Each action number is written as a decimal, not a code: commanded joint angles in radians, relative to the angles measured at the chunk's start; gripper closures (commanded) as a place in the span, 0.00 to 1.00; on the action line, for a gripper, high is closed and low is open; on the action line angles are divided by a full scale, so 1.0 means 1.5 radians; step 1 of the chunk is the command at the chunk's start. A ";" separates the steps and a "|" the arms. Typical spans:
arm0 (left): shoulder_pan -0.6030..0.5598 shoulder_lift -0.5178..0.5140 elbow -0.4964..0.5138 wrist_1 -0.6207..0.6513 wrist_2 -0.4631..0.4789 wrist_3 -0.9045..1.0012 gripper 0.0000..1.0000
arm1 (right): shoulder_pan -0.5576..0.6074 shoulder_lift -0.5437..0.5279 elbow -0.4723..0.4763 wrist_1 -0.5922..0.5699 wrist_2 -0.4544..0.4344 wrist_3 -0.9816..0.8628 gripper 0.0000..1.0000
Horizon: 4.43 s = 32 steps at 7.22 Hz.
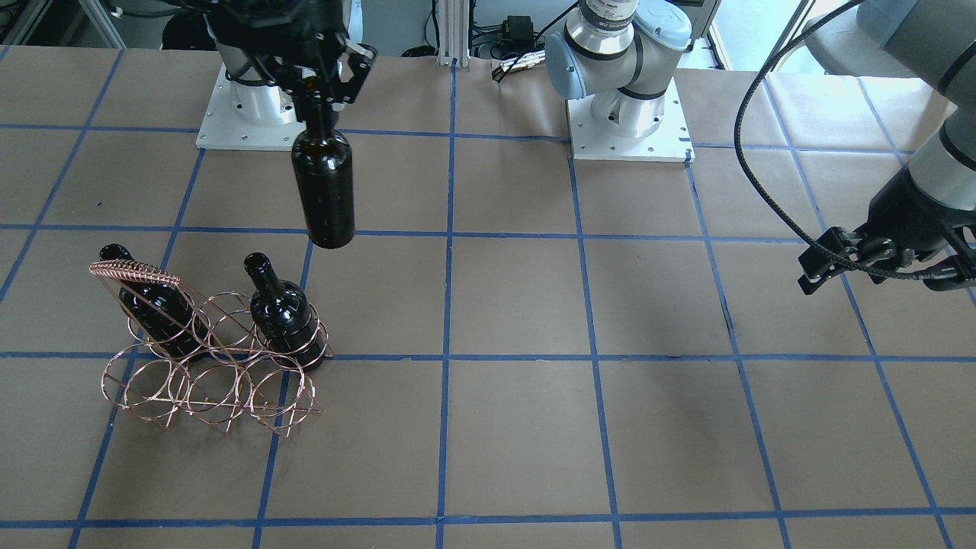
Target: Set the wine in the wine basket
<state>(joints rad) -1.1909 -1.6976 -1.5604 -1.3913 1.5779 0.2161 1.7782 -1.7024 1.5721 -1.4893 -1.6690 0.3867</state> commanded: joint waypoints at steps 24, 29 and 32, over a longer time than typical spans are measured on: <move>-0.244 0.082 -0.017 -0.136 0.001 -0.040 0.00 | -0.241 0.143 -0.043 -0.065 0.093 -0.156 1.00; -0.244 0.073 -0.017 -0.131 0.001 -0.039 0.00 | -0.217 0.154 -0.003 -0.096 0.092 -0.125 1.00; -0.244 0.073 -0.023 -0.129 0.001 -0.039 0.00 | -0.217 0.167 0.000 -0.104 0.087 -0.129 1.00</move>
<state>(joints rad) -1.5570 -1.5875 -1.5926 -1.5852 1.5801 0.1579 1.4521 -1.4556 1.5701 -1.6439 -1.5342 0.1938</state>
